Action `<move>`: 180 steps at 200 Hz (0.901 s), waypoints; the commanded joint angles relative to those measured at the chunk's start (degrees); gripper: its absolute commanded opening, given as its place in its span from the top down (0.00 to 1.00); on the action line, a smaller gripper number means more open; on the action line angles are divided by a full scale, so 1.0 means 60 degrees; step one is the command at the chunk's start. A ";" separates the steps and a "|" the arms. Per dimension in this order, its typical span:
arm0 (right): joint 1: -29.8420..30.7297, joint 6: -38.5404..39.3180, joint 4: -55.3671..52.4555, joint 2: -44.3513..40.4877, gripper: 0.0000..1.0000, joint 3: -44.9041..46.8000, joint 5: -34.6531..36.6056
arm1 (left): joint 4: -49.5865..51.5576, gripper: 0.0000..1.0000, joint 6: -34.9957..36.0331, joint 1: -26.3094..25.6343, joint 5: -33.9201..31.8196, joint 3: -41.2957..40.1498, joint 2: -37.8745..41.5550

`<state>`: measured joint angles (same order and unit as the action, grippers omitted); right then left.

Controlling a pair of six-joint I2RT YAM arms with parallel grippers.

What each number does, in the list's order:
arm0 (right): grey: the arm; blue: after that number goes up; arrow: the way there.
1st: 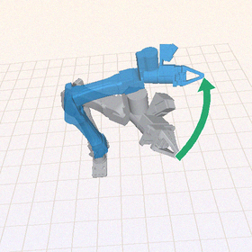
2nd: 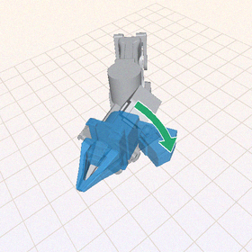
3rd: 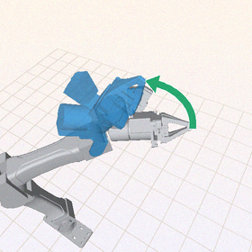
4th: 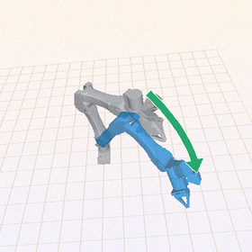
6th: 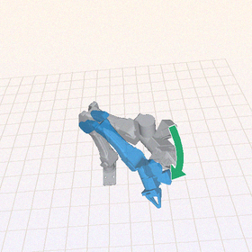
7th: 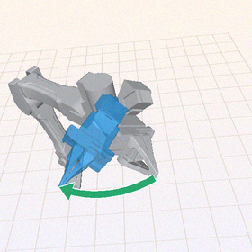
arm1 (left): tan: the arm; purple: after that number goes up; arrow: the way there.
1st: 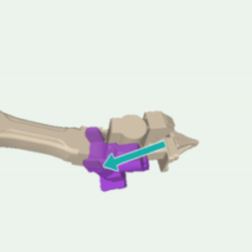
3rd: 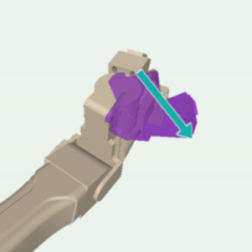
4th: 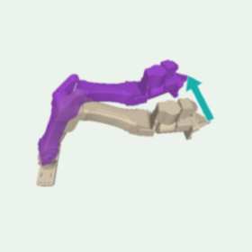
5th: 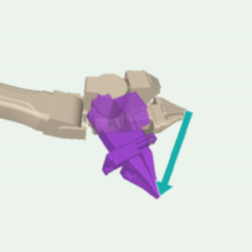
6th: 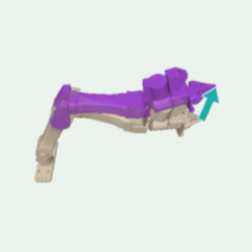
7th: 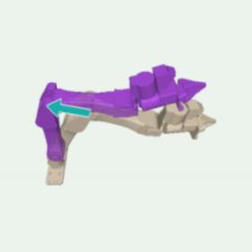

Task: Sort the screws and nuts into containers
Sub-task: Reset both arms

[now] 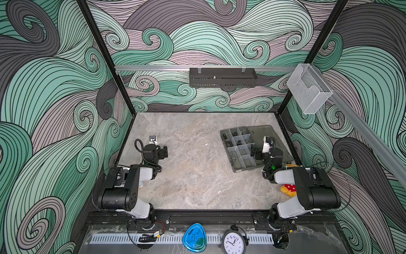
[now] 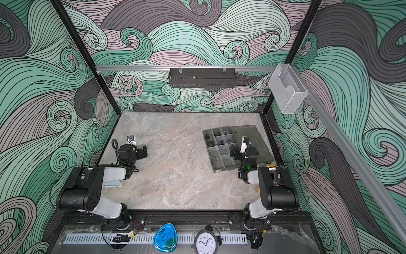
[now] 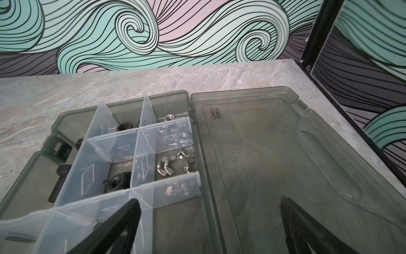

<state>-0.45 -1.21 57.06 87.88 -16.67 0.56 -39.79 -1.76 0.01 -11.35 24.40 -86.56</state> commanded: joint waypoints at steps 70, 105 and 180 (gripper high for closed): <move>-0.0296 -0.0664 0.2156 -0.0051 0.01 0.0965 0.1092 | -0.0641 0.02 -0.0831 0.0203 -0.1204 -0.0286 0.0129; 0.0399 0.1163 -0.0648 -0.0149 0.01 -0.0534 -0.1107 | -0.0324 0.01 -0.0384 0.0157 -0.0521 0.0024 -0.0030; 0.0375 0.0776 -0.0471 0.0004 0.01 -0.0549 -0.0306 | -0.0051 0.01 -0.0016 0.0100 0.0091 0.0221 -0.0101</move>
<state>0.30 0.12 56.42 88.05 -17.45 1.39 -41.32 -3.05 0.89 -12.67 23.81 -86.54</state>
